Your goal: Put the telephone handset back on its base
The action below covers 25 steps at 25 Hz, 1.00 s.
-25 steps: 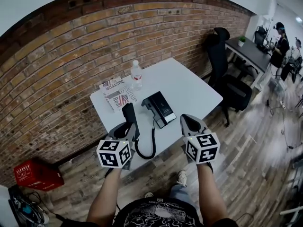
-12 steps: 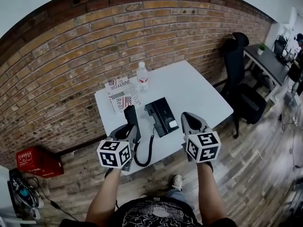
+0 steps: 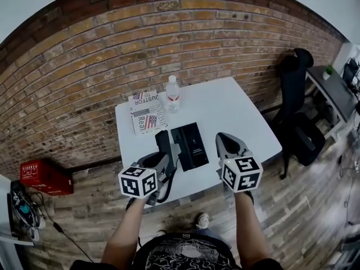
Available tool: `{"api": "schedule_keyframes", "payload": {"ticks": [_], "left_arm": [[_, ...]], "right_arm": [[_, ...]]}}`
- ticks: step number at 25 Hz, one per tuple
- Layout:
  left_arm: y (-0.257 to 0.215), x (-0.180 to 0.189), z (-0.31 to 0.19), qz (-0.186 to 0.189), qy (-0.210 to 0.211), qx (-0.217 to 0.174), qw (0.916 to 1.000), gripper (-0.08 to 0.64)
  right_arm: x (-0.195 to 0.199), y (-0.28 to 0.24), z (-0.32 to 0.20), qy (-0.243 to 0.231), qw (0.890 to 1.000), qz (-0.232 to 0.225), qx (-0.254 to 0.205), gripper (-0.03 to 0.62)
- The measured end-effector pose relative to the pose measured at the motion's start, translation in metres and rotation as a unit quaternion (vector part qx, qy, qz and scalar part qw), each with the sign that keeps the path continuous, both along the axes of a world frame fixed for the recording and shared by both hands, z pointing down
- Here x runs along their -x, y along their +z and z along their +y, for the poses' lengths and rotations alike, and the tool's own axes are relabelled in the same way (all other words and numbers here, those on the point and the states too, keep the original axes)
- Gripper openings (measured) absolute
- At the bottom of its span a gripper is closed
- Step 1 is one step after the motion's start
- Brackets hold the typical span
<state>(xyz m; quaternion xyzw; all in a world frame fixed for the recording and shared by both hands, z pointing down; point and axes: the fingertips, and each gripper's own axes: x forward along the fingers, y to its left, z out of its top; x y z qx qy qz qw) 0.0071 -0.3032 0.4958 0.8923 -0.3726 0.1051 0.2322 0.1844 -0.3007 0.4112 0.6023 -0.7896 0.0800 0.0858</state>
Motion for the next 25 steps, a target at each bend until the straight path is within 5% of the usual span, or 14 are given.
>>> {"api": "schedule_keyframes", "payload": {"ticks": [13, 25], "left_arm": [[0.034, -0.029, -0.022, 0.080, 0.017, 0.098, 0.9918, 0.077], [0.059, -0.052, -0.040, 0.207, 0.071, 0.192, 0.9567, 0.077]], "right_arm": [[-0.007, 0.013, -0.033, -0.052, 0.999, -0.001, 0.005, 0.002], [-0.008, 0.033, -0.056, -0.087, 0.996, 0.013, 0.025, 0.002]]}}
